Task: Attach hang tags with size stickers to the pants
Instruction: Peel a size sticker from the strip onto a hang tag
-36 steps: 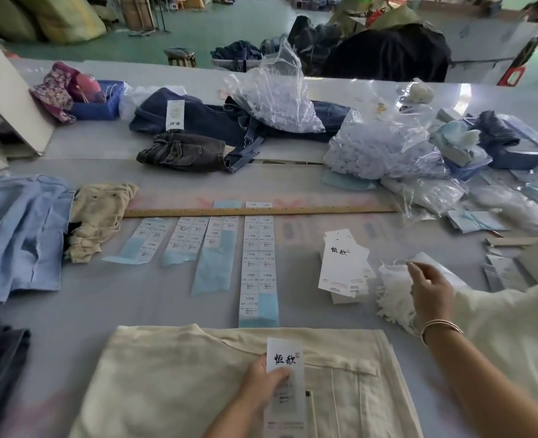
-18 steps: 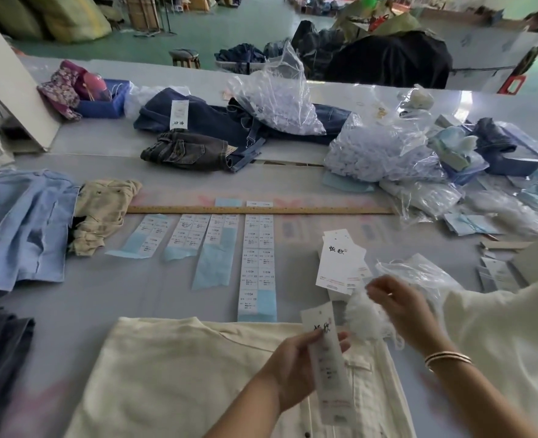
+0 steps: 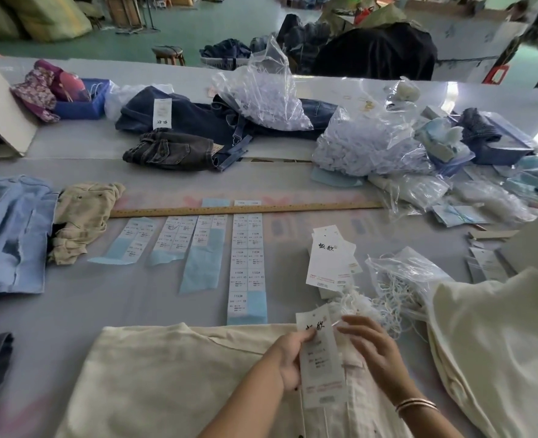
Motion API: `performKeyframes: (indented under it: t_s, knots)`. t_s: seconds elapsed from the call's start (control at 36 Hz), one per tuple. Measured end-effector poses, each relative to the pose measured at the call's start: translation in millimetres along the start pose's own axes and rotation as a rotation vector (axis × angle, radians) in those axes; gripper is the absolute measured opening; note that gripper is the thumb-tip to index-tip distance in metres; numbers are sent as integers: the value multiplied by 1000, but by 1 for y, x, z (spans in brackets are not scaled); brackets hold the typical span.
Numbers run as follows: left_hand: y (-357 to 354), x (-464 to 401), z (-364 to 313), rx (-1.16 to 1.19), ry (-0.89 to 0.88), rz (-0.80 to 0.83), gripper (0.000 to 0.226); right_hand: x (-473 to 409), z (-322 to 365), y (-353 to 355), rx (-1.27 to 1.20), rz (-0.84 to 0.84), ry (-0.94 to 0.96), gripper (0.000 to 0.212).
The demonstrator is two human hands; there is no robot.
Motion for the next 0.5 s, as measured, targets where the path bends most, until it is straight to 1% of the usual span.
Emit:
performKeyframes:
  t_s: [0.03, 0.06, 0.08, 0.11, 0.14, 0.17, 0.19, 0.22, 0.28, 0.33, 0.42, 0.5]
  knots:
    - [4, -1, 0, -38, 3, -20, 30, -4, -2, 5, 24, -84, -21, 49]
    - [7, -2, 0, -75, 5, -37, 27, -11, -6, 8, 168, -101, -45, 54]
    - [9, -1, -1, -105, 5, -50, 24, -17, -9, 9, 381, -19, -71, 59]
    - [10, -1, -1, -127, 3, -58, 22, -22, -16, 6, 611, 126, -88, 68]
    - [9, -1, -1, -142, -1, -59, 22, -27, -23, 3, 774, 262, -94, 76]
    - [8, 0, -1, -153, -8, -56, 22, -31, -30, 0, 875, 363, -88, 78]
    - [6, 0, -1, -166, -18, -50, 21, -35, -35, -2, 921, 412, -61, 75]
    - [3, 0, -1, -183, -32, -41, 21, -38, -35, -1, 952, 420, -18, 70]
    - [-5, 0, -2, -208, -67, -6, 18, -47, -28, 7, 994, 358, 90, 55]
    - [-15, 0, -8, -200, -117, 26, 17, -56, -23, 23, 1032, 273, 134, 47]
    - [-33, -2, -23, -228, -207, 48, 12, -66, -20, 51, 1043, 168, 175, 48]
    - [-53, -6, -37, -286, -299, 85, 13, -72, -23, 79, 1099, 87, 249, 51]
Point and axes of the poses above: each hand's wrist, its own x-axis away from the middle knuckle, its own y-axis out of the back of the hand, z = x × y, the point moved 3 cm from there along -x, towards the middle knuckle, and after that the axes turned 5 degrees about z, right-handed, at the moved point
